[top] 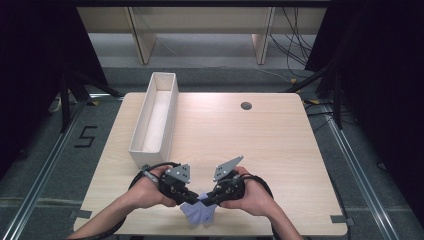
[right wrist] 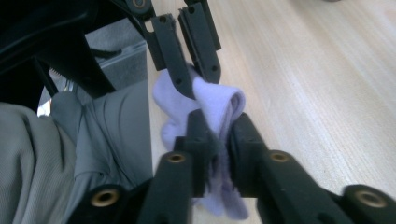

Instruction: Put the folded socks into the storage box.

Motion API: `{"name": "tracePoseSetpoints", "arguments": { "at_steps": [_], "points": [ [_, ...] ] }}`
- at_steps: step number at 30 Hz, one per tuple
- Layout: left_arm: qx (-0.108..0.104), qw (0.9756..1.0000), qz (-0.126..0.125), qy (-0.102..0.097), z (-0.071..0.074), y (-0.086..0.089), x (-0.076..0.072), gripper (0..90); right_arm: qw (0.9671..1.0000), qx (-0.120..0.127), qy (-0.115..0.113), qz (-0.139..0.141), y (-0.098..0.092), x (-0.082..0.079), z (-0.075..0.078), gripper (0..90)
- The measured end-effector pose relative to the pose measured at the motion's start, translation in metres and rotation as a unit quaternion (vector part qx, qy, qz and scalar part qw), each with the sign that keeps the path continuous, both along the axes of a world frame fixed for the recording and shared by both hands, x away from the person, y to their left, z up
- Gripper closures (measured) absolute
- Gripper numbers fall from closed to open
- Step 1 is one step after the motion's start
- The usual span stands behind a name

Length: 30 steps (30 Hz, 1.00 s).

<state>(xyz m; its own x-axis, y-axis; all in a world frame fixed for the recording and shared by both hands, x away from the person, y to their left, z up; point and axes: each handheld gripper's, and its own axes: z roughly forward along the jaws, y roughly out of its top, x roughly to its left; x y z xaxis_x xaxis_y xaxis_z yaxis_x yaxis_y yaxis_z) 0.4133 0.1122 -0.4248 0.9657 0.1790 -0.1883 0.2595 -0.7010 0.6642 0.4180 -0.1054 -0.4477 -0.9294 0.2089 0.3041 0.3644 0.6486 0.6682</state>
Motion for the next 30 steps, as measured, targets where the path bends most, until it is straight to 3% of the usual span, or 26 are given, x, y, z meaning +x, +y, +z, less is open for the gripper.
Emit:
{"name": "tracePoseSetpoints", "arguments": {
  "at_steps": [2, 6, 7, 9, 12, 13, 14, 15, 18, 21, 25, 27, 28, 30],
  "points": [
    [-0.008, 0.9999, 0.014, -0.004, 0.002, 0.002, 0.000, 81.1, 0.9999, 0.009, 0.003, -0.006, -0.001, 0.001, 0.001, 83.1],
    [-0.014, 0.9987, 0.043, -0.023, 0.006, 0.006, 0.001, 59.3, 0.9997, 0.009, -0.002, -0.023, -0.004, 0.002, 0.002, 83.4],
    [0.001, 0.9976, 0.053, -0.044, 0.009, 0.011, 0.001, 55.7, 0.9993, 0.016, -0.003, -0.034, -0.006, 0.004, 0.002, 83.5],
    [0.007, 0.9972, 0.061, -0.042, 0.007, 0.014, 0.001, 50.1, 0.9984, 0.015, 0.006, -0.053, -0.008, 0.002, 0.004, 83.4],
    [0.010, 0.9975, 0.058, -0.037, 0.004, 0.013, 0.001, 48.1, 0.9974, 0.030, 0.001, -0.066, -0.008, 0.005, 0.007, 83.4],
    [0.004, 0.9974, 0.065, -0.033, 0.003, 0.011, 0.000, 48.6, 0.9972, 0.036, -0.001, -0.066, -0.007, 0.006, 0.007, 83.4],
    [-0.002, 0.9977, 0.063, -0.024, 0.001, 0.010, 0.001, 51.4, 0.9965, 0.036, 0.010, -0.075, -0.007, 0.005, 0.009, 83.4],
    [-0.006, 0.9977, 0.064, -0.019, 0.000, 0.010, 0.002, 55.1, 0.9967, 0.039, 0.001, -0.072, -0.006, 0.007, 0.008, 83.3],
    [-0.005, 0.9974, 0.068, -0.022, -0.001, 0.012, 0.005, 68.5, 0.9965, 0.044, -0.008, -0.071, -0.006, 0.009, 0.009, 83.2],
    [-0.014, 0.9968, 0.078, -0.009, 0.000, 0.016, 0.009, 80.2, 0.9959, 0.048, 0.001, -0.077, -0.005, 0.008, 0.009, 82.1],
    [-0.005, 0.9977, 0.067, -0.010, 0.000, 0.019, 0.008, 82.9, 0.9950, 0.047, -0.013, -0.087, -0.002, 0.008, 0.007, 78.2],
    [-0.005, 0.9976, 0.068, -0.010, 0.001, 0.020, 0.008, 83.1, 0.9947, 0.051, -0.007, -0.089, -0.001, 0.006, 0.008, 77.5],
    [-0.004, 0.9977, 0.066, -0.009, 0.002, 0.021, 0.009, 83.3, 0.9948, 0.049, -0.018, -0.087, 0.001, 0.007, 0.008, 75.1],
    [0.000, 0.9981, 0.060, -0.015, 0.004, 0.023, 0.009, 83.4, 0.9944, 0.048, -0.009, -0.094, 0.001, 0.005, 0.009, 72.5]
  ]
}}
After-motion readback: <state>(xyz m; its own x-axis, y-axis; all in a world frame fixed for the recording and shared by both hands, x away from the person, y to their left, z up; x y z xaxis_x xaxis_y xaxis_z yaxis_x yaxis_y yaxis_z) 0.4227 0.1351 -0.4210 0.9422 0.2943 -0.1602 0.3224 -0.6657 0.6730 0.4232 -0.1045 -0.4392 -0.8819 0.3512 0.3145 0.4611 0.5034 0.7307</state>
